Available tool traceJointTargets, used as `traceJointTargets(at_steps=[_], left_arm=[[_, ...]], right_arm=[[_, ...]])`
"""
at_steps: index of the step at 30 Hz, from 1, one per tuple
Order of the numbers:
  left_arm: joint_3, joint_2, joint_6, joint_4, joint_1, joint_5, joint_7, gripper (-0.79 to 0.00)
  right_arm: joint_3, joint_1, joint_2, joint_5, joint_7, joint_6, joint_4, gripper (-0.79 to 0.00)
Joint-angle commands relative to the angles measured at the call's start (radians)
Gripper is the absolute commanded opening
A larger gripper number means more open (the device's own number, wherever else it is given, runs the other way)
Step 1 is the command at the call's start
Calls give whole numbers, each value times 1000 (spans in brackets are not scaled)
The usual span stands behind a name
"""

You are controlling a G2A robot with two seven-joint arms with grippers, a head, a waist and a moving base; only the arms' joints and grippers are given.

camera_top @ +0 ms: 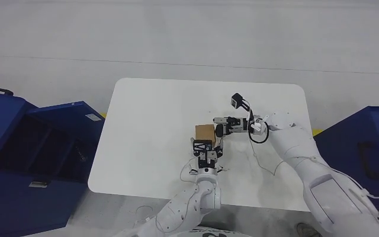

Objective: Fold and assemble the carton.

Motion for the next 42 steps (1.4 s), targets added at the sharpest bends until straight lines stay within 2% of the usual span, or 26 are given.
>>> traceJointTargets(at_steps=[1,9,12,17,21,30,35,37,41,42], left_arm=[[-3,-6,2,17,-3,-5,20,0],[-22,-31,34,85,-11,-6,127,0],[-15,-39,13,122,-20,17,154,0],[-9,-53,38,202,-32,63,231,0],[-14,-71,38,234,-42,43,243,0],[22,-84,81,280,-70,8,228,0],[43,-88,87,294,-82,-16,215,-151],[50,-89,87,298,-86,-23,212,-185],[59,-90,88,301,-90,-43,212,-354],[61,-91,89,302,-91,-48,213,-372]], right_arm=[[2,6,0,3,-3,-3,4,0],[24,20,11,5,-13,-13,9,0],[29,21,14,2,-14,-14,6,0],[33,18,17,0,-15,-15,0,0],[34,15,19,-1,-16,-16,-3,0],[35,8,20,-3,-21,-21,-7,0],[39,3,24,-3,-24,-24,-8,0],[40,1,25,-4,-24,-24,-9,0],[43,-1,29,-5,-28,-28,-10,0],[44,-2,29,-4,-29,-29,-11,0]])
